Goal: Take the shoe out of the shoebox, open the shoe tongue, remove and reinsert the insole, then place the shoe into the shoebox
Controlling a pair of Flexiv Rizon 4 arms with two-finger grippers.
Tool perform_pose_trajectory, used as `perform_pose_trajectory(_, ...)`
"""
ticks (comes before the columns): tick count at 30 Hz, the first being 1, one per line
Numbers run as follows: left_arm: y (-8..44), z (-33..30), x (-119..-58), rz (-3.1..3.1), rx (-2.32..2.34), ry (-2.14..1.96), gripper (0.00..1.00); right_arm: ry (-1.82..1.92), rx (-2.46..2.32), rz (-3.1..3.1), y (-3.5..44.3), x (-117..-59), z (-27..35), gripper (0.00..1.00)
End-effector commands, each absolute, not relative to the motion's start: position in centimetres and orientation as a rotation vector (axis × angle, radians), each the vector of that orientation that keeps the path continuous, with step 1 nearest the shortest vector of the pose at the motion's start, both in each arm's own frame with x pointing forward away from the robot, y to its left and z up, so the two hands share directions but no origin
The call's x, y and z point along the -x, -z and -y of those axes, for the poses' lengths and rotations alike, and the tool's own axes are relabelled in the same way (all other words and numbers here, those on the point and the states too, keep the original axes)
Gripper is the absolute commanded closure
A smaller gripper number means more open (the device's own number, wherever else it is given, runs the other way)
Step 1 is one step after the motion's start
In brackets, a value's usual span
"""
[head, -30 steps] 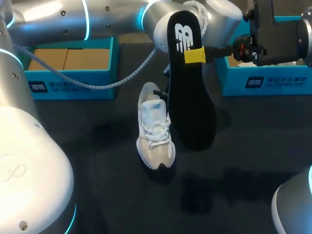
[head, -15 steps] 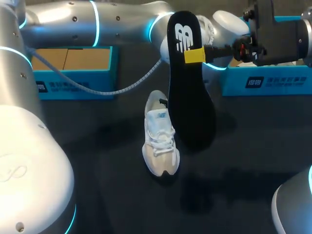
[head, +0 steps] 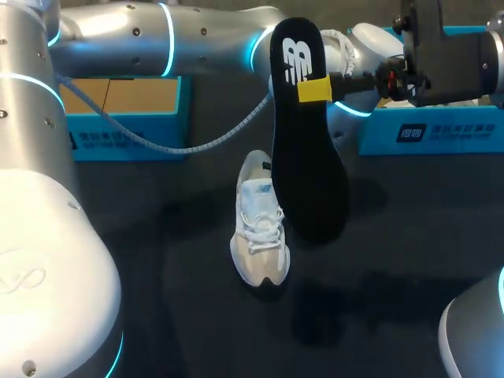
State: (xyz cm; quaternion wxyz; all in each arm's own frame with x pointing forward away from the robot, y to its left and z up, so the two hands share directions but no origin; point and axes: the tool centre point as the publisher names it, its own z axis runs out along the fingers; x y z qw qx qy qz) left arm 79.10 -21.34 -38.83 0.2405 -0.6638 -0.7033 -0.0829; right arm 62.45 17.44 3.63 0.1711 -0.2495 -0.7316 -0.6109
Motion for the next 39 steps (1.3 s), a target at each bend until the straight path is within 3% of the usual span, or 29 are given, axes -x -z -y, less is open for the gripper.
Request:
perform_pose_trajectory(1, 37.6, 21.0, -79.4, 1.938, 1.836, 0.201, 0.00, 1.731, 0.710, 2.079, -3.6, -62.6, -17.8, 1.00)
perform_pose_trajectory(39, 18.7, 18.7, -85.9, 2.263, 2.283, -0.352, 0.00, 1.722, 0.848, 2.009, -3.2, -64.6, -16.0, 1.00)
